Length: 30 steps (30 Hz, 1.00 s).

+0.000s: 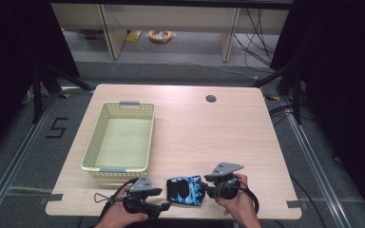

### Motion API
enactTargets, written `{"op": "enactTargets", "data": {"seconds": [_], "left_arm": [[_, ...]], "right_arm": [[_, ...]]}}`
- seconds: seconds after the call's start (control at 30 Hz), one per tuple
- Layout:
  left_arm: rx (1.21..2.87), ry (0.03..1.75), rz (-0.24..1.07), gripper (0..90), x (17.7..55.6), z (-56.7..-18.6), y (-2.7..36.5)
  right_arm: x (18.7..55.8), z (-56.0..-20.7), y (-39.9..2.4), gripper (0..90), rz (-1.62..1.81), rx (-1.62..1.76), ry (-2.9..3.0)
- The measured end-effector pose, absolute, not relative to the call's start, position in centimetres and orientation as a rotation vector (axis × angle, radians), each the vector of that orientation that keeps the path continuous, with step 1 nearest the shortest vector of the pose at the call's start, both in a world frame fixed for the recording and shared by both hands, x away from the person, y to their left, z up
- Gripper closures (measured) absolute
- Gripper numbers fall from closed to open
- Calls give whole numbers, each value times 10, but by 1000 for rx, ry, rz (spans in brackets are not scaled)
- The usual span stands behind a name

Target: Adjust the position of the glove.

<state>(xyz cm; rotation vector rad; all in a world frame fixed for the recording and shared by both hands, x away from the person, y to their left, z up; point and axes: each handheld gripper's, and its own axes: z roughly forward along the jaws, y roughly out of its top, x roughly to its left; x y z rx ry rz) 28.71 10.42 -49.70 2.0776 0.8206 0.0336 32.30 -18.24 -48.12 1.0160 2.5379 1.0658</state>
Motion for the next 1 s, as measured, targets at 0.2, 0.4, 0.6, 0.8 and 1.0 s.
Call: {"op": "enactTargets", "data": {"seconds": [0.2,0.4,0.6,0.8,1.0], "left_arm": [[2041,898,39,328,299,-499,99],[2000,1002,-34,307,315,-503,96],[2043,1029,-50,326,322,-512,86],[2068,982,-13,364,320,-512,74],[2028,976,-12,515,319,-516,72]], "right_arm": [[329,-488,-181,481,1099,1185,2532],[334,-495,-173,403,1088,1239,2523],[334,-503,-164,466,983,1156,2558],[329,-502,-159,556,941,1109,2579],[331,-505,-168,743,1030,1119,2588]]}}
